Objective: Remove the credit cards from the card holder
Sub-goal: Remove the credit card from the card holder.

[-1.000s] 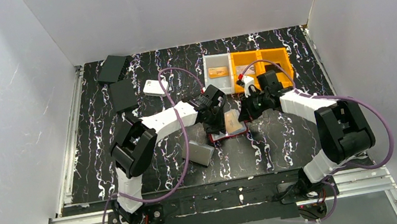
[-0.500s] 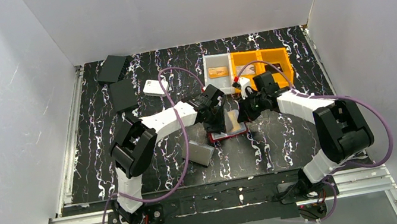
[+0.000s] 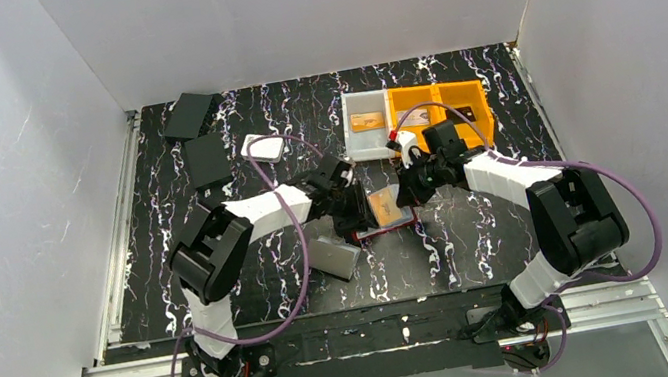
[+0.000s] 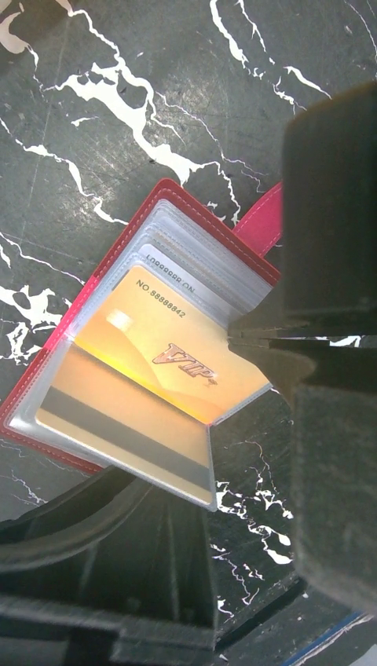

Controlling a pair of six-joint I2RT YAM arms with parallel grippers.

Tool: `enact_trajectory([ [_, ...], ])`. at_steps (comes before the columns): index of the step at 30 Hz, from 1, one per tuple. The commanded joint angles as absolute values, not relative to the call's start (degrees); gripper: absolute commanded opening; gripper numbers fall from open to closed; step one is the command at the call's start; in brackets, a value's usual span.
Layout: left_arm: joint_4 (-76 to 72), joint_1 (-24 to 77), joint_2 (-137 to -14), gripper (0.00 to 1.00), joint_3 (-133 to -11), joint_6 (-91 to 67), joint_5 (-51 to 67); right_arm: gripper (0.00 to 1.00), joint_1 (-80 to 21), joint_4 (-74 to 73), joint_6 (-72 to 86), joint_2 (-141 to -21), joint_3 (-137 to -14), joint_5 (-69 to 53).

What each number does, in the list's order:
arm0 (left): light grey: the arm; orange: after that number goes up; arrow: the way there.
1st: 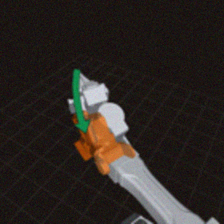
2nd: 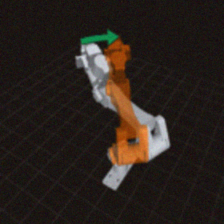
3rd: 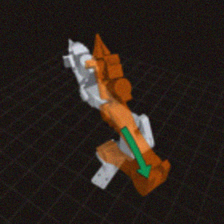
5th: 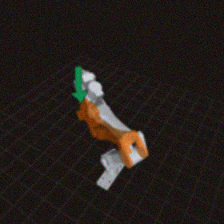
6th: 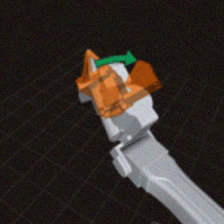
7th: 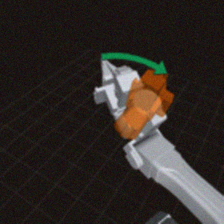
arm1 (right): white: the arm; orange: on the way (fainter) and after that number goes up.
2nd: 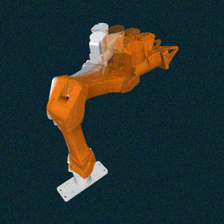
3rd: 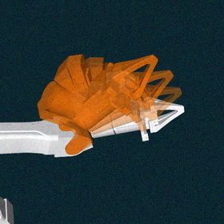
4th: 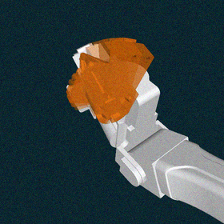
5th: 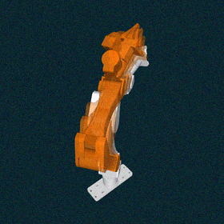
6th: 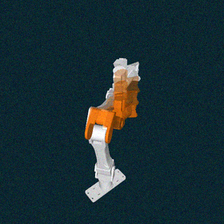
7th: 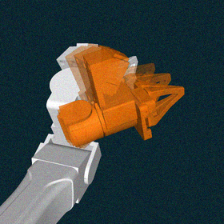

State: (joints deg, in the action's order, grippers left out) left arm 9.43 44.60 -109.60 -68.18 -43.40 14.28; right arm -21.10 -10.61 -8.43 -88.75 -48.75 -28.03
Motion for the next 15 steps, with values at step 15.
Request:
enact_trajectory([
  [15, -8.87, 38.32, -102.41, 0.54, -60.21, -54.23, 29.22, 0.01, -22.15, -11.60, -9.83, -88.86, -50.89, -27.69],
])
